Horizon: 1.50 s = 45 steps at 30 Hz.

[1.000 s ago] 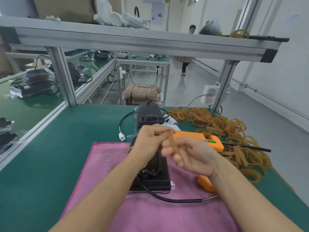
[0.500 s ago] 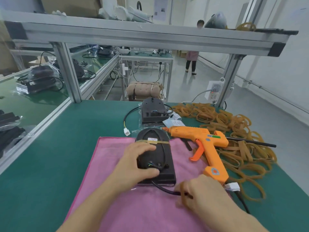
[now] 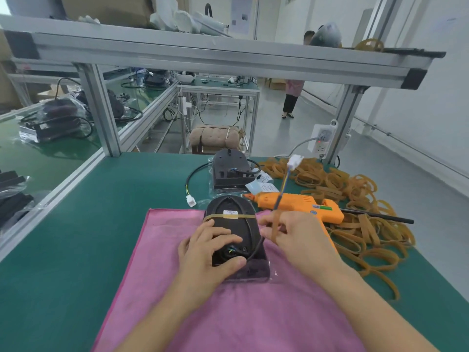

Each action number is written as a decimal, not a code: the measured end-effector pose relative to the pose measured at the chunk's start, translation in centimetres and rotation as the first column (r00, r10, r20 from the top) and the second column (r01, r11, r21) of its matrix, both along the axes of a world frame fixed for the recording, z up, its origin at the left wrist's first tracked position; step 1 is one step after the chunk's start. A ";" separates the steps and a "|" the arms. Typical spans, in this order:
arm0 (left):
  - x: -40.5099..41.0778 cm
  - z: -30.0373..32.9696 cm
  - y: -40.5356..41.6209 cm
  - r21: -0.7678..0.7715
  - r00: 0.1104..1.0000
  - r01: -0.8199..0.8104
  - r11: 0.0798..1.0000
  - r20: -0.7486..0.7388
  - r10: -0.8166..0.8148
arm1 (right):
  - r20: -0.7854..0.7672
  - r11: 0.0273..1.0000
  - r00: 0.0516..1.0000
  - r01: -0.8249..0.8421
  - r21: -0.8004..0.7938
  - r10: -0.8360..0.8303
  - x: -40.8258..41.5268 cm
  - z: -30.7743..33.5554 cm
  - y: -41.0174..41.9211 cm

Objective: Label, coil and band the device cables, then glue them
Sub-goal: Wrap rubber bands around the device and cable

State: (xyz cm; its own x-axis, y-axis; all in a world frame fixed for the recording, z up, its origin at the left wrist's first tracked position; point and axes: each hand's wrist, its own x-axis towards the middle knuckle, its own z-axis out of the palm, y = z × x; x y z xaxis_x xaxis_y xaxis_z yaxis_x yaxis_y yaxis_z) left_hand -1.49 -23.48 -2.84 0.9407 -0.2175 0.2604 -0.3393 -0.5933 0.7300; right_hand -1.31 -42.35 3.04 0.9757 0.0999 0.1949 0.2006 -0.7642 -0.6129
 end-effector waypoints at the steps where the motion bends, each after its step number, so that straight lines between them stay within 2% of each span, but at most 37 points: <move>1: 0.0 0.1 -0.1 0.009 1.000 -0.005 1.000 0.002 0.005 | -0.016 1.000 1.000 -0.003 0.019 0.003 0.7 -0.3 0.1; 6: -0.3 0.1 -0.7 -0.003 0.999 -0.001 1.000 0.051 0.001 | -0.071 0.994 0.997 0.008 0.108 -0.001 2.8 -2.0 0.7; 9: -0.8 -0.2 -1.3 -0.016 0.982 0.059 0.998 0.179 -0.055 | -0.072 0.992 0.997 0.020 0.124 -0.011 3.3 -2.8 0.8; 12: -0.9 -0.7 -1.1 0.154 0.924 0.038 0.987 0.371 -0.093 | -0.048 0.993 0.999 0.027 0.115 -0.022 3.4 -2.9 0.9; 14: -0.7 -0.8 -1.2 0.248 0.888 -0.007 0.969 0.446 -0.108 | -0.055 0.997 0.998 0.035 0.073 -0.031 3.5 -2.7 1.1; 17: -0.8 -0.3 -1.6 0.284 0.880 -0.041 0.958 0.465 -0.100 | -0.127 0.986 0.988 0.069 -0.151 -0.088 3.4 -2.1 0.7; 19: -0.7 -0.1 -1.8 0.242 0.908 -0.023 0.970 0.411 -0.081 | -0.239 0.974 0.965 0.058 -0.217 -0.111 3.1 -1.9 0.3; 22: -0.3 0.0 -1.5 0.000 0.970 0.005 1.000 0.242 -0.005 | -0.418 0.991 0.904 0.039 -0.129 -0.090 3.1 -2.1 0.0; 23: -0.4 0.1 -1.2 -0.120 0.984 -0.033 0.992 0.170 0.054 | -0.443 0.993 0.892 0.055 -0.102 -0.095 3.2 -2.1 -0.1; 25: -0.1 0.5 -0.1 -0.289 0.967 -0.239 0.927 0.015 0.254 | -0.471 0.994 0.875 0.085 -0.072 -0.109 3.7 -1.9 -0.1; 27: 0.6 0.8 1.2 -0.214 0.920 -0.359 0.908 -0.243 0.306 | -0.502 0.992 0.856 0.099 -0.081 -0.127 3.8 -2.1 -0.1; 28: 0.8 0.9 1.6 -0.152 0.897 -0.332 0.931 -0.356 0.262 | -0.509 0.991 0.851 0.109 -0.072 -0.131 3.7 -2.3 -0.1; 30: 1.3 1.1 1.8 -0.146 0.867 -0.251 0.957 -0.474 0.155 | -0.502 0.992 0.857 0.124 -0.020 -0.117 3.6 -2.8 0.1; 36: 1.0 1.4 1.7 -0.328 0.838 -0.323 0.888 -0.536 0.106 | -0.568 0.987 0.817 0.154 0.042 -0.103 4.2 -2.8 0.5; 38: 0.5 1.6 1.1 -0.458 0.842 -0.334 0.824 -0.537 0.043 | -0.601 0.967 0.798 0.189 0.169 -0.051 4.3 -2.7 0.5; 41: 0.2 1.5 0.1 -0.604 0.881 -0.324 0.728 -0.473 0.000 | -0.609 0.879 0.784 0.203 0.432 0.119 3.6 -2.9 0.3; 45: 0.5 1.4 -0.7 -0.717 0.905 -0.336 0.612 -0.425 -0.002 | -0.562 0.743 0.799 0.240 0.625 0.215 2.8 -3.2 0.3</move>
